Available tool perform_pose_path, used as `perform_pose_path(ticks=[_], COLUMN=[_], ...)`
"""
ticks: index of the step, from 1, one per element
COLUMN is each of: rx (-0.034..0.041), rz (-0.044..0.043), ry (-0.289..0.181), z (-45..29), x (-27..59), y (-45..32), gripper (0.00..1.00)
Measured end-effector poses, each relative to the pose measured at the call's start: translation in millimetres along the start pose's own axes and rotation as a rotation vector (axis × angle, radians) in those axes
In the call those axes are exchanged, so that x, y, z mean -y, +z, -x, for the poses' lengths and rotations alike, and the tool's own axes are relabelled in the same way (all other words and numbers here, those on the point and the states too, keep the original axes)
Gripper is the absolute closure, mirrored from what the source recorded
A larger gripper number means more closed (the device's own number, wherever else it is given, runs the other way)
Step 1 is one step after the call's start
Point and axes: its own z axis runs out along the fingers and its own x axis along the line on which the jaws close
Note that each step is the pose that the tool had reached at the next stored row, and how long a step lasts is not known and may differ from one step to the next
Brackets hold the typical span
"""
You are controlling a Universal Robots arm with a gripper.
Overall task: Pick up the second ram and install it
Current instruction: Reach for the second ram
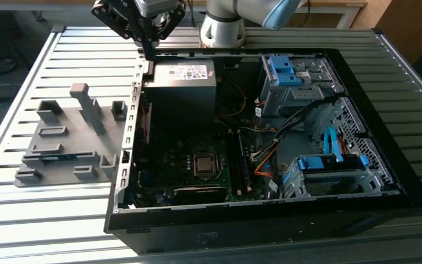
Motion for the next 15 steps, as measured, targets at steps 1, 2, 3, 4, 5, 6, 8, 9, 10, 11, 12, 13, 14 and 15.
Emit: perform_pose_path(ticks=[1, 2, 3, 4, 5, 6, 8, 9, 10, 11, 12, 13, 14, 15], rx=[0.0000, 0.0000, 0.0000, 0.0000, 0.0000, 0.0000, 0.0000, 0.0000, 0.0000, 0.0000, 0.0000, 0.0000, 0.0000, -0.0001], rz=[0.0000, 0.0000, 0.0000, 0.0000, 0.0000, 0.0000, 0.0000, -0.0001, -0.0001, 0.0000, 0.0000, 0.0000, -0.0001, -0.0001], ry=[0.000, 0.000, 0.000, 0.000, 0.000, 0.000, 0.000, 0.000, 0.000, 0.000, 0.000, 0.000, 0.000, 0.000], z=[-1.0, -2.0, -2.9, -3.8, -4.7, -5.7, -7.9, -8.9, -10.0, -11.0, -12.1, -13.1, -14.1, -15.1], x=[0.1, 0.2, 0.2, 0.3, 0.4, 0.4, 0.6, 0.7, 0.8, 0.8, 0.9, 1.0, 1.1, 1.2], y=[0.0, 0.0, -0.1, -0.1, -0.1, -0.1, -0.1, -0.2, -0.2, -0.2, -0.2, -0.2, -0.3, -0.3], gripper=[0.89, 0.89, 0.89, 0.89, 0.89, 0.89, 0.89, 0.89, 0.89, 0.89, 0.89, 0.89, 0.89, 0.89])
